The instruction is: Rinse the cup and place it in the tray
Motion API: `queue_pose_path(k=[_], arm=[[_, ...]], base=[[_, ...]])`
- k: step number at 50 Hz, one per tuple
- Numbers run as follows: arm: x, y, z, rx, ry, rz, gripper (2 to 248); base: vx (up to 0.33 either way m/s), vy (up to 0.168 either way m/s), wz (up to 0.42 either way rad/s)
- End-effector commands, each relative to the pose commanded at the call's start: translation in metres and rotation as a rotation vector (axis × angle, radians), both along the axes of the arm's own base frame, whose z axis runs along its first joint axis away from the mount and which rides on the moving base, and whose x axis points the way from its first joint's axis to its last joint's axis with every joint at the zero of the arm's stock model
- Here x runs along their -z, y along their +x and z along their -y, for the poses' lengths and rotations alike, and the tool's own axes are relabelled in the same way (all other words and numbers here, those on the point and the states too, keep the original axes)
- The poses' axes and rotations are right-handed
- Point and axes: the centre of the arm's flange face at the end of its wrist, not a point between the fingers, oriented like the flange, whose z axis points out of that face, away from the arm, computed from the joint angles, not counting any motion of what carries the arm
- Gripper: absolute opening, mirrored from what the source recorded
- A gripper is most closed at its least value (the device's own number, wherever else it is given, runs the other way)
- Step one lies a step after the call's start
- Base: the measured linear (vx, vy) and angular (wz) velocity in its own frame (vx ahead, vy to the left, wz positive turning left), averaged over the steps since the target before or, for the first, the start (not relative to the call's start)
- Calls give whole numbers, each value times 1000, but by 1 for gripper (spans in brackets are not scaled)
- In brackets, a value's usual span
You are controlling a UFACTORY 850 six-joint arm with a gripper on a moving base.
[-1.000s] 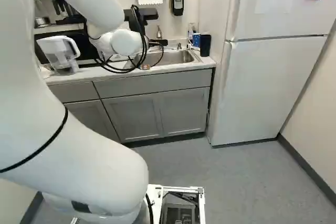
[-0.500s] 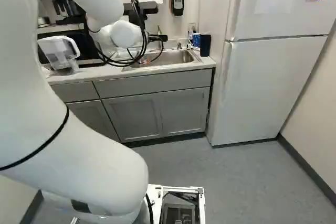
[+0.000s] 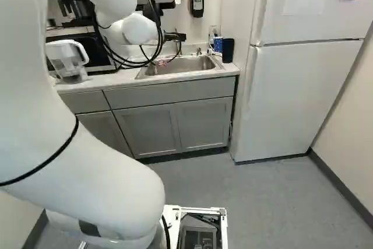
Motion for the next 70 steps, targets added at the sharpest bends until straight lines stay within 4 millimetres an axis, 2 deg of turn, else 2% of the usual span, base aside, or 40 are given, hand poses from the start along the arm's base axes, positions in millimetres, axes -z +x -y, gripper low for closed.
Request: queue_pose_path(k=[70], arm=[[-73,18,0,1,1,90,247]], base=[[0,0,0]])
